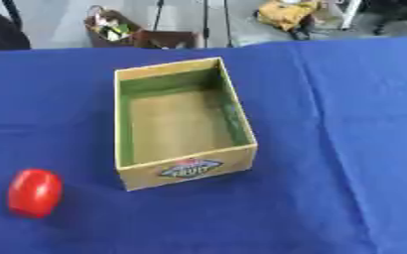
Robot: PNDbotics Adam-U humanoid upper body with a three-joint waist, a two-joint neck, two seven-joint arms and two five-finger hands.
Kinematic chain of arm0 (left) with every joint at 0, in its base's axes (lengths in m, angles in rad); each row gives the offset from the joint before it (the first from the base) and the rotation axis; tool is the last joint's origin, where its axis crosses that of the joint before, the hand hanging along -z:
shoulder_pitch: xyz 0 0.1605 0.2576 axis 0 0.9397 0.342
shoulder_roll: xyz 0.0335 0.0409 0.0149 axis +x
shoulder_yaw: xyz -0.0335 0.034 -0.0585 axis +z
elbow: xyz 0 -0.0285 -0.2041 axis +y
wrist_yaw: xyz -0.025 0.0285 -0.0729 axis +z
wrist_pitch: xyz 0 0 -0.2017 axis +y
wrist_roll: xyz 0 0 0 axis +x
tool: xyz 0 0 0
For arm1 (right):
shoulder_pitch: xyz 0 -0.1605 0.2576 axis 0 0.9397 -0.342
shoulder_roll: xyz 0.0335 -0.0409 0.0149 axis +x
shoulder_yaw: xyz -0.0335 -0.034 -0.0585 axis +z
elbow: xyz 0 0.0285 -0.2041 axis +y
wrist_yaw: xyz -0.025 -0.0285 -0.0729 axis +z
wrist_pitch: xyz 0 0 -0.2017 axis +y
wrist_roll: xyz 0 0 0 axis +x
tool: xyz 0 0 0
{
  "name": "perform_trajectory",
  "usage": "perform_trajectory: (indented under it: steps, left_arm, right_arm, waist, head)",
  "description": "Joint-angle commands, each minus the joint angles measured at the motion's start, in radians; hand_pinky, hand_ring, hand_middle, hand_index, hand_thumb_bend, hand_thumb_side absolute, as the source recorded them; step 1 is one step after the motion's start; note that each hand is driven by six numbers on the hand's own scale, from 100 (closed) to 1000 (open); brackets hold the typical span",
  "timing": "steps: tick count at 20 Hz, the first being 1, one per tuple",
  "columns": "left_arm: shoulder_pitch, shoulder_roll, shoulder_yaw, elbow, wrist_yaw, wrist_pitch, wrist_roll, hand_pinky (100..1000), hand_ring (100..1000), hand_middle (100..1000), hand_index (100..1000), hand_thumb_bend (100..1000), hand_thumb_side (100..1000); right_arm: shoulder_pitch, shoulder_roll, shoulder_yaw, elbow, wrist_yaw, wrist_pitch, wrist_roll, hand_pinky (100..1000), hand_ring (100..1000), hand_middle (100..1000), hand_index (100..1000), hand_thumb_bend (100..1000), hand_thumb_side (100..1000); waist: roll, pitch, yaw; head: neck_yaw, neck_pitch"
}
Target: Pick up objects on the table and place them in the box.
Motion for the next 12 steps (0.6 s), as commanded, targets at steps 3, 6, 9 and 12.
perform_trajectory:
  steps: [3, 6, 9, 12]
  left_arm:
    - [-0.006, 0.007, 0.01, -0.019, -0.002, 0.0, 0.003, 100, 330, 341, 624, 100, 828]
    - [-0.007, 0.007, 0.011, -0.019, -0.003, -0.001, 0.003, 100, 330, 341, 625, 100, 828]
    - [-0.008, 0.019, 0.012, -0.019, -0.011, 0.002, 0.002, 100, 334, 346, 633, 100, 825]
    - [-0.022, 0.088, 0.021, -0.019, -0.1, 0.016, -0.01, 100, 357, 377, 676, 100, 801]
  right_arm:
    - [-0.004, -0.012, -0.007, -0.016, -0.001, 0.002, 0.002, 696, 708, 626, 753, 100, 798]
    - [-0.004, -0.012, -0.007, -0.016, -0.001, 0.002, 0.002, 696, 708, 626, 753, 100, 798]
    - [-0.004, -0.012, -0.007, -0.016, -0.001, 0.002, 0.001, 696, 708, 626, 753, 100, 798]
    - [-0.001, -0.015, -0.006, -0.016, -0.001, 0.003, 0.002, 696, 708, 626, 753, 100, 799]
  waist:
    - [0.001, -0.02, 0.001]
    - [0.001, -0.02, 0.0]
    - [0.001, -0.021, 0.0]
    - [0.003, -0.024, 0.002]
  head:
    - [0.001, -0.001]
    - [0.001, 0.0]
    - [0.001, 0.0]
    - [0.0, 0.004]
